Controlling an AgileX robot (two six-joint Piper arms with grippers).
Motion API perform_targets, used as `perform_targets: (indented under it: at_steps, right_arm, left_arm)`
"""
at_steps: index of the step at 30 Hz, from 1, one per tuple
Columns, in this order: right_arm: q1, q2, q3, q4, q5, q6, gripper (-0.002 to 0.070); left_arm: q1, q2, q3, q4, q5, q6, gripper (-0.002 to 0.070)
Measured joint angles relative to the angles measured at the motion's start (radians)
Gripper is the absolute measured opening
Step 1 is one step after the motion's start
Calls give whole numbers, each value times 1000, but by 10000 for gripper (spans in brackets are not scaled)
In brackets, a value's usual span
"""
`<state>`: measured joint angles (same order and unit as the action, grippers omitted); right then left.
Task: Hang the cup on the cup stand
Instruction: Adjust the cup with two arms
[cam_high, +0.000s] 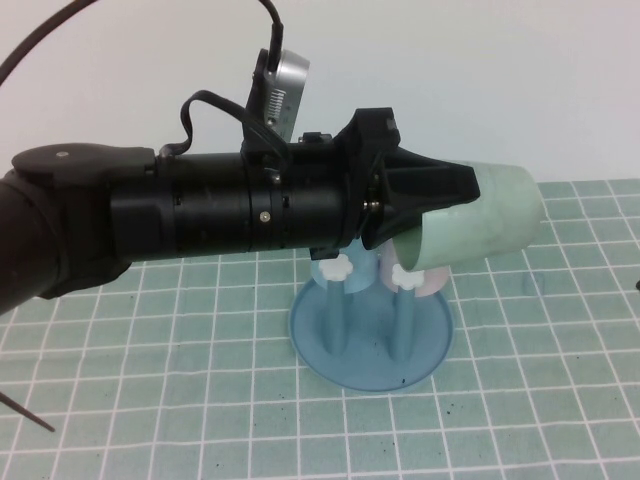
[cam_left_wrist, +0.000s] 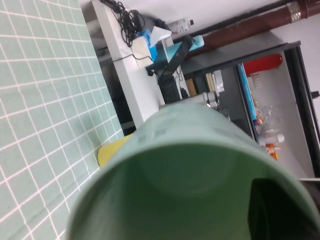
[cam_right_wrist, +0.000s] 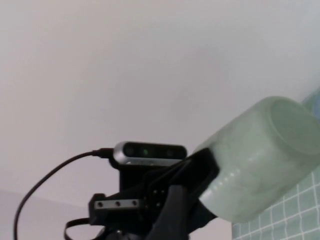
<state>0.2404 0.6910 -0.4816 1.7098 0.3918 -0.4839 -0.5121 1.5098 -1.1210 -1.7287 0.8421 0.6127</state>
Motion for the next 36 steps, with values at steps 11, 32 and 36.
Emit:
perform_targets:
  at_steps: [11,32,36]
  right_arm:
    - [0,-119,164,0,-29,19,689]
    - [0,-696,455,9,-182,254,689]
    - [0,-700,460,9,-218,266,689]
  left_arm:
    - [-11,0,0,0,26,48,0]
    - [-359,0,0,-6,-307,115,0]
    - [-394,0,0,-8,-335,115,0]
